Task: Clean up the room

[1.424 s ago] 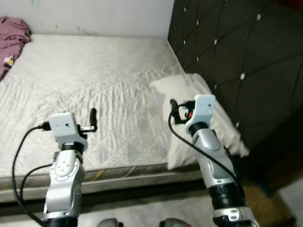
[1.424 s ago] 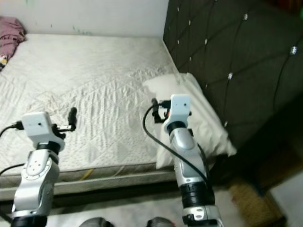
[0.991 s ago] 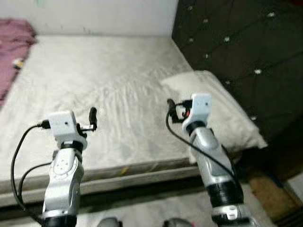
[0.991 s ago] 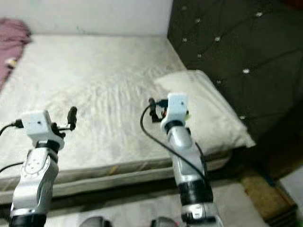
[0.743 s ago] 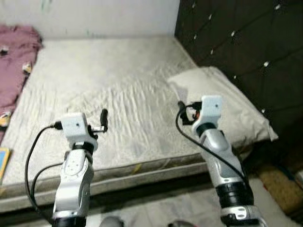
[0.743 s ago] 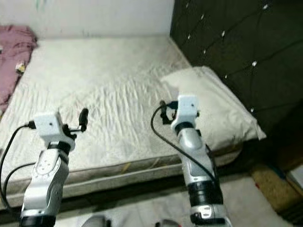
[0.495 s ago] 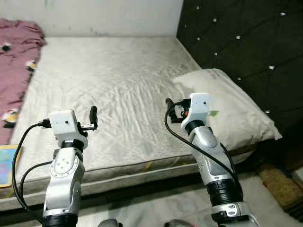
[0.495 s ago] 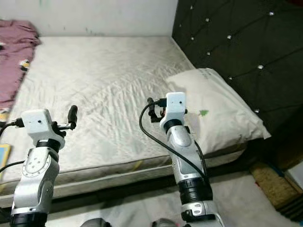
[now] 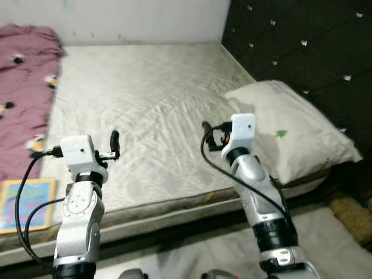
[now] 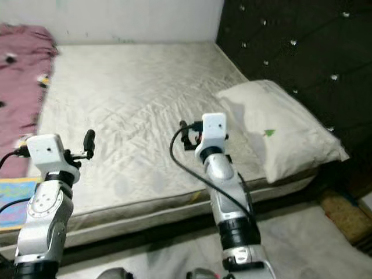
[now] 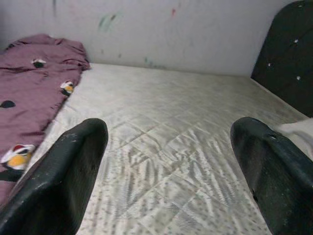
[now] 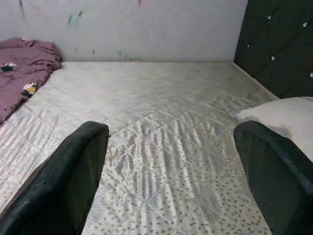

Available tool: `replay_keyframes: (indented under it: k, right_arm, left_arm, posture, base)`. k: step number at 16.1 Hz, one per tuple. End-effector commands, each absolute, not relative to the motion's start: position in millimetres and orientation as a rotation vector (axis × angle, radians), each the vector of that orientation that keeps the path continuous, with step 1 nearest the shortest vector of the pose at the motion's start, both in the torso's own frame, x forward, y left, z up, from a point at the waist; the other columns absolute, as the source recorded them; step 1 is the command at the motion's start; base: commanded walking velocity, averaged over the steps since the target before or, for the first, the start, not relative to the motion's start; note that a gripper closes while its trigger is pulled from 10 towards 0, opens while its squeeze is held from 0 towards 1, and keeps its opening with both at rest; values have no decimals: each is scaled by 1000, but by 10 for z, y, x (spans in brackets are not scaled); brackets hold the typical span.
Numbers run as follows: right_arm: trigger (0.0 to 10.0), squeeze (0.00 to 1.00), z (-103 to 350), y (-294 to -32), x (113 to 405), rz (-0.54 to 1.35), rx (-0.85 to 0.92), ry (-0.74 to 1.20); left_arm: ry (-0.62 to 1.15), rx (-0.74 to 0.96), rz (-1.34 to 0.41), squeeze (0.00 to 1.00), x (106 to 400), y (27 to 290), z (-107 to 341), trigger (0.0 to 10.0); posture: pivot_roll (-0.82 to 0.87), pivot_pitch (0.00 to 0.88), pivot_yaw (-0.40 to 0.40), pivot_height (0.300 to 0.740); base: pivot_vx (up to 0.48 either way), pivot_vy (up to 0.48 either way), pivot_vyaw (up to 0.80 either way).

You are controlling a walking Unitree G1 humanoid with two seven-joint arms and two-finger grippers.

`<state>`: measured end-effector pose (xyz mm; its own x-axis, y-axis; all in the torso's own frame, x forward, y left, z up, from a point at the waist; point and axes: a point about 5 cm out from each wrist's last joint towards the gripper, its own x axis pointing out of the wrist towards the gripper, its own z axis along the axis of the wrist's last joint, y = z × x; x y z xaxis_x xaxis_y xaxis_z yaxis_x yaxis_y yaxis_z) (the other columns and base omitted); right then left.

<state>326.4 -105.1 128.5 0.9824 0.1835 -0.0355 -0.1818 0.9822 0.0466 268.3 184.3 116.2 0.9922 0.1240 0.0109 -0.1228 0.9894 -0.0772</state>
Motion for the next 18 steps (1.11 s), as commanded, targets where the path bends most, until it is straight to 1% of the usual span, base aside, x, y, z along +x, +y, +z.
replay_keyframes:
  k: [1,3,14,18]
  right_arm:
    - [10000,0,1245,-1178,3260,148,32,55]
    - [10000,0,1243,-1175,3259,150,30,54]
    - [10000,0,1253,-1148,3281,155,25,51]
    - [10000,0,1251,-1149,3283,150,28,53]
  left_arm:
    - [-26,-81,90,0,2709,1742,1190,10000]
    - [-28,-80,90,0,2707,1740,1189,10000]
    - [-74,-67,61,0,2699,1719,1241,10000]
    - [-73,-65,58,0,2702,1718,1240,10000]
  posture:
    - [-4,0,-56,740]
    - [-3,0,-56,740]
    - [-5,0,-56,740]
    - [-5,0,-55,740]
  base:
    - [0,480,0]
    - [0,480,0]
    - [0,0,0]
    - [183,0,0]
